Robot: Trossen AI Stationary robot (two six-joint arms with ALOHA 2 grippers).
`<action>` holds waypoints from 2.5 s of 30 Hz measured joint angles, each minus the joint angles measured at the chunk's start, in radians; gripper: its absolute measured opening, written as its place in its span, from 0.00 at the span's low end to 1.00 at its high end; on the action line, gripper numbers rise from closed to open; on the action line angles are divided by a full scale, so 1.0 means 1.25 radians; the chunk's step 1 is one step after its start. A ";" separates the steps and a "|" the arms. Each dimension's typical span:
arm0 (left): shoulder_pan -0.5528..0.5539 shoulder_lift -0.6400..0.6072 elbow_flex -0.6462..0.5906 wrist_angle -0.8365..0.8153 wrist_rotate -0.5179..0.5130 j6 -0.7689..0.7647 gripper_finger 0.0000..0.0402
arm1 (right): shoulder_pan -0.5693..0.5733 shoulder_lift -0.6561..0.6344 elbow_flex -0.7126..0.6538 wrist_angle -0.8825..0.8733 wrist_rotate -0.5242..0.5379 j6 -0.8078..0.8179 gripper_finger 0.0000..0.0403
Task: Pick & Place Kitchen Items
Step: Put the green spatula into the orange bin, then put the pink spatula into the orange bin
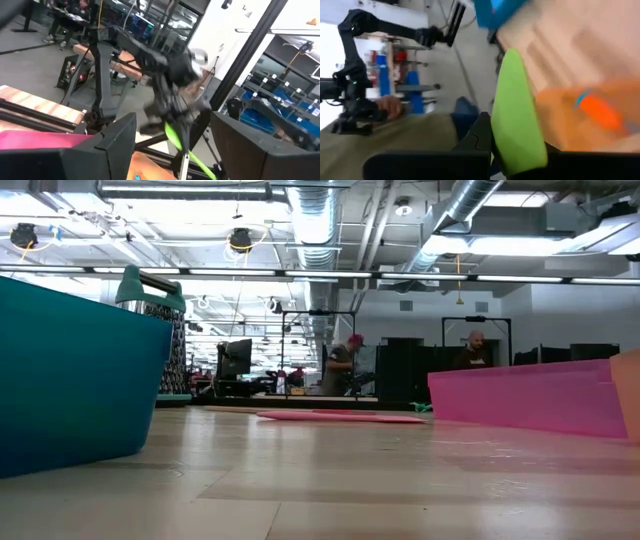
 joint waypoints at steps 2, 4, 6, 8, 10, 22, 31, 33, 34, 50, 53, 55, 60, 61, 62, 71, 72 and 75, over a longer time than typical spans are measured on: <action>0.005 -0.001 0.000 0.001 0.000 0.000 0.58 | 0.034 0.012 -0.058 0.079 0.001 0.088 0.02; 0.010 0.000 0.000 -0.001 0.000 0.000 0.57 | 0.066 0.021 -0.102 0.120 0.025 0.168 0.02; 0.012 0.000 0.000 -0.001 0.000 0.000 0.57 | 0.085 0.026 -0.135 0.123 0.029 0.232 0.02; 0.015 0.000 0.000 -0.005 0.000 0.000 0.56 | 0.083 0.029 -0.161 0.128 0.025 0.279 0.02; 0.014 0.000 0.000 -0.008 0.000 0.000 0.56 | 0.079 0.022 -0.180 0.126 0.025 0.307 0.02; 0.014 0.000 0.000 -0.031 0.001 0.000 0.56 | 0.078 0.008 -0.305 0.127 -0.025 0.472 0.02; 0.014 0.000 0.000 -0.033 0.001 0.000 0.56 | 0.077 0.006 -0.337 0.127 -0.090 0.484 0.02; 0.014 0.000 0.000 -0.034 0.001 -0.001 0.56 | 0.077 0.006 -0.337 0.127 -0.100 0.484 0.02; 0.014 0.000 0.000 -0.034 0.001 -0.001 0.56 | 0.077 0.006 -0.337 0.127 -0.106 0.484 0.03; 0.014 0.001 0.000 -0.058 0.000 -0.001 0.56 | 0.076 0.007 -0.337 0.020 -0.152 0.487 0.12; 0.014 0.001 0.000 -0.099 -0.011 0.001 0.56 | 0.076 0.007 -0.337 -0.009 -0.166 0.481 0.12; 0.014 0.001 0.000 -0.124 -0.022 0.002 0.56 | 0.076 0.007 -0.337 -0.020 -0.170 0.479 0.13; 0.014 0.001 0.000 -0.146 -0.023 0.029 0.56 | 0.073 0.007 -0.320 -0.015 -0.169 0.426 0.22; 0.014 0.001 0.000 -0.157 -0.023 0.051 0.56 | 0.069 0.006 -0.308 -0.012 -0.169 0.407 0.24; 0.014 0.001 0.000 -0.172 -0.024 0.071 0.56 | 0.064 0.002 -0.294 -0.004 -0.169 0.386 0.27; 0.032 0.029 -0.005 -0.331 -0.148 0.233 0.59 | -0.002 -0.058 -0.094 0.003 -0.083 0.142 0.45; 0.041 0.036 -0.012 -0.325 -0.148 0.238 0.59 | -0.009 -0.063 -0.070 0.001 -0.064 0.103 0.46; 0.073 0.069 -0.046 -0.324 -0.149 0.242 0.61 | -0.029 -0.078 -0.008 -0.027 -0.005 -0.006 0.46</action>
